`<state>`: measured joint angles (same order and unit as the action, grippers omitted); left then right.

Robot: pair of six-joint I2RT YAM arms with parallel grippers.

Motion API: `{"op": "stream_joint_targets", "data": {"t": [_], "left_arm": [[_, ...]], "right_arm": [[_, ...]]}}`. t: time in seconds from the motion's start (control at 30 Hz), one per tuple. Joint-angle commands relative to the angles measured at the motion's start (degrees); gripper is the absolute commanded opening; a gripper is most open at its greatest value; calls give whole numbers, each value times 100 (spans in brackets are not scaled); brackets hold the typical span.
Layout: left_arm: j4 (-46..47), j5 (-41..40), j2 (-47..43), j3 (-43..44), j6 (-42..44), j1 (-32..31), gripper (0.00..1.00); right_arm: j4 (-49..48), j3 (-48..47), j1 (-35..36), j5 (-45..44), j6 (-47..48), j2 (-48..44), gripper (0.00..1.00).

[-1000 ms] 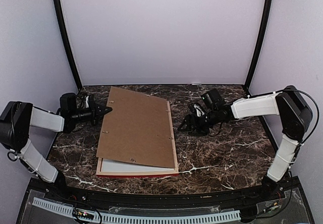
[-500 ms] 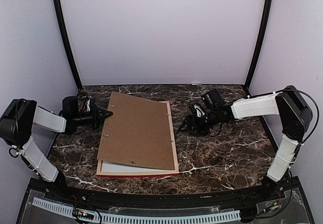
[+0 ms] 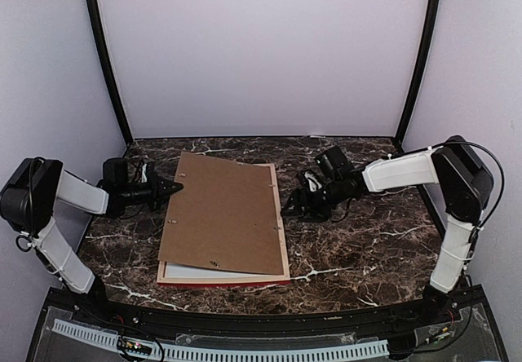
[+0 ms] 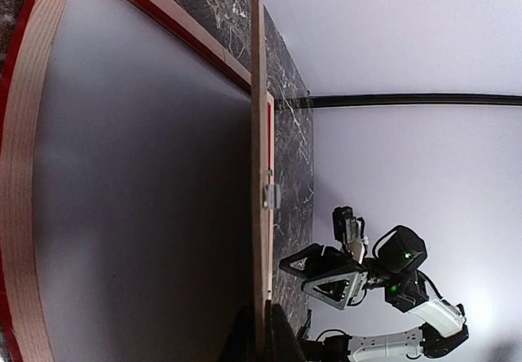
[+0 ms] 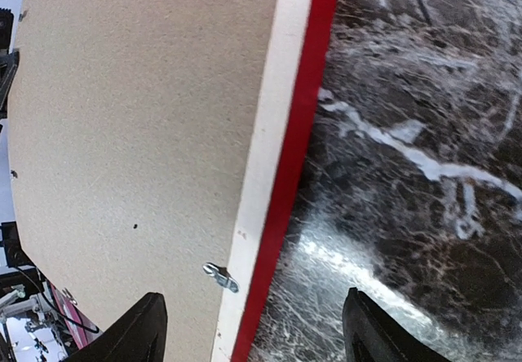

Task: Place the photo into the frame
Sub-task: Adjust the backboard.

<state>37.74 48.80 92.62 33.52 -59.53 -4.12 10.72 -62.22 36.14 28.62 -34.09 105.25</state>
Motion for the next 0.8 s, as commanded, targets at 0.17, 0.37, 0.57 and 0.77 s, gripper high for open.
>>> {"op": "stream_joint_targets", "data": {"t": [0.17, 0.37, 0.57, 0.77], "left_arm": [[83, 40, 91, 85, 214, -32, 0], [68, 31, 74, 76, 230, -28, 0], [50, 11, 72, 67, 249, -30, 1], [-27, -56, 50, 67, 317, -39, 1]], "right_arm": [[225, -998, 488, -43, 231, 532, 75], [258, -1133, 605, -3, 233, 739, 74], [281, -1129, 788, 73, 203, 866, 72], [278, -968, 905, 16, 109, 764, 70]]}}
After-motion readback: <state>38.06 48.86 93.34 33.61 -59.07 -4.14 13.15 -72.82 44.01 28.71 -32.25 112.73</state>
